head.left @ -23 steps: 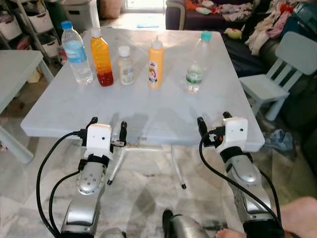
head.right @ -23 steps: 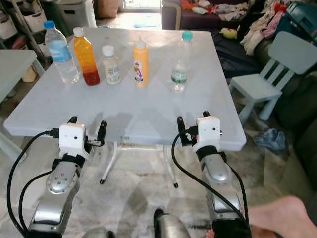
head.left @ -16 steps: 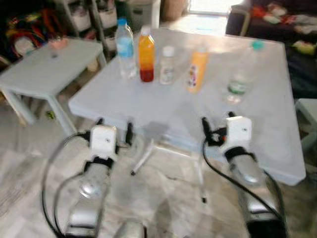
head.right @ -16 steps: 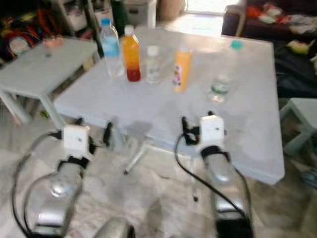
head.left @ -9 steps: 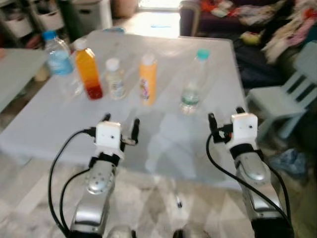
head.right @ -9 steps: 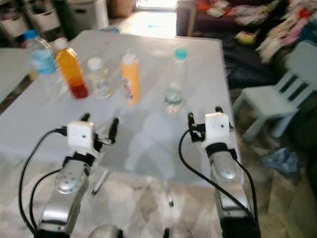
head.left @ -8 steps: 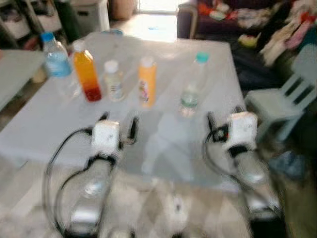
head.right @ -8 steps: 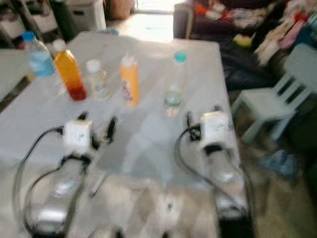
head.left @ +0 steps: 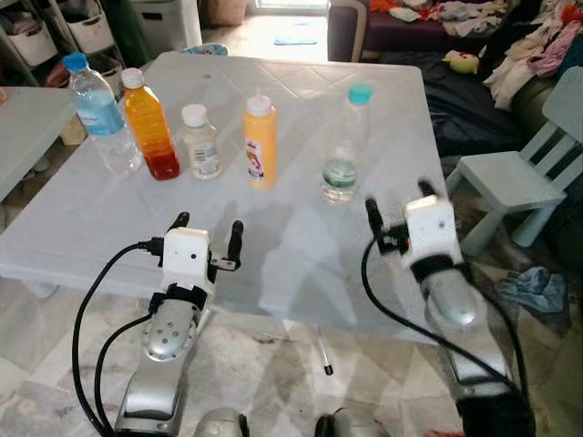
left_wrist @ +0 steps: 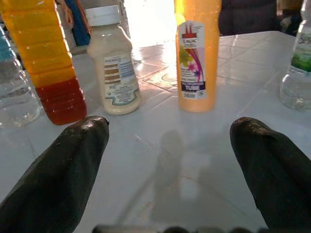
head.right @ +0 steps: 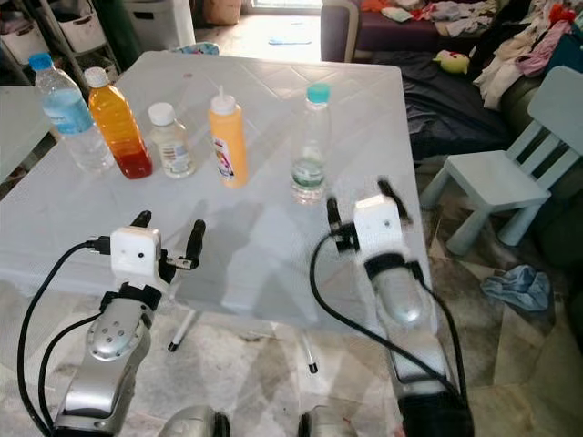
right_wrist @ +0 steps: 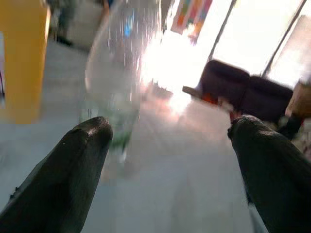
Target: Restocking fridge
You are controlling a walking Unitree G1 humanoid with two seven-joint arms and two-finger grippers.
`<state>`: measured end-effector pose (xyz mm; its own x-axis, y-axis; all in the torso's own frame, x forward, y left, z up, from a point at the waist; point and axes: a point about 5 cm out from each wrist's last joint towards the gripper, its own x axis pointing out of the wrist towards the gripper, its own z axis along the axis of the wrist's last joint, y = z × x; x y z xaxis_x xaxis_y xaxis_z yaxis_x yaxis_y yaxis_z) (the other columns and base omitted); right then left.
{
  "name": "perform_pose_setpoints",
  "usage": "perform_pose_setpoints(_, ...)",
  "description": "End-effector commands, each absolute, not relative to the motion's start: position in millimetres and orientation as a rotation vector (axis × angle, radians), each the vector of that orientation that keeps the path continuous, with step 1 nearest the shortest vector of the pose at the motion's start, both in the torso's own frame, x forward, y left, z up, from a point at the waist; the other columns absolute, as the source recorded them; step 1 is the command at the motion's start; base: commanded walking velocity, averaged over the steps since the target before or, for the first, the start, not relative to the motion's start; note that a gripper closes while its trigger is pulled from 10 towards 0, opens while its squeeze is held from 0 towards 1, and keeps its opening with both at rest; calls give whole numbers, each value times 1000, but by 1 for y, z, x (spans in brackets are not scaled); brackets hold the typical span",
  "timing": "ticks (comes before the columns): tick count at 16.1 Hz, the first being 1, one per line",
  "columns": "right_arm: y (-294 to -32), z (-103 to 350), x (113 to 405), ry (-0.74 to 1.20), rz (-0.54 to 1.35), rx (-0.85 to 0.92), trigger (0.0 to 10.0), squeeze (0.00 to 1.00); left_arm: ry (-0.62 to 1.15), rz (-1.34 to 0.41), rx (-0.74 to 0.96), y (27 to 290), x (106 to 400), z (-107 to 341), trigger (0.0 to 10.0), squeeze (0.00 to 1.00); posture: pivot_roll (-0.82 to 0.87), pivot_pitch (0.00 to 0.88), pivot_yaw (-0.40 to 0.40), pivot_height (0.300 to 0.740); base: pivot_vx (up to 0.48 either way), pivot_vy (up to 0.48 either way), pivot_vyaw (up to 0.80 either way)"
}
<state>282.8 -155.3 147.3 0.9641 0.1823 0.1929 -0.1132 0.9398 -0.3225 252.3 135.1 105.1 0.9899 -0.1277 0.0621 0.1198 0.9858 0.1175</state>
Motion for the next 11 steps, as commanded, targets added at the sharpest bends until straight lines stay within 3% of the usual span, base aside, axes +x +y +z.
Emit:
perform_pose_setpoints(1,-150,167,287,-293,146,-298,10000,0,-72,-134,129,135,251,105,10000,0,24,74,19,740,0,0,0)
perform_pose_setpoints(11,-140,228,344,-353,281,-192,10000,0,-74,-136,141,133,252,106,10000,0,49,79,20,740,0,0,0)
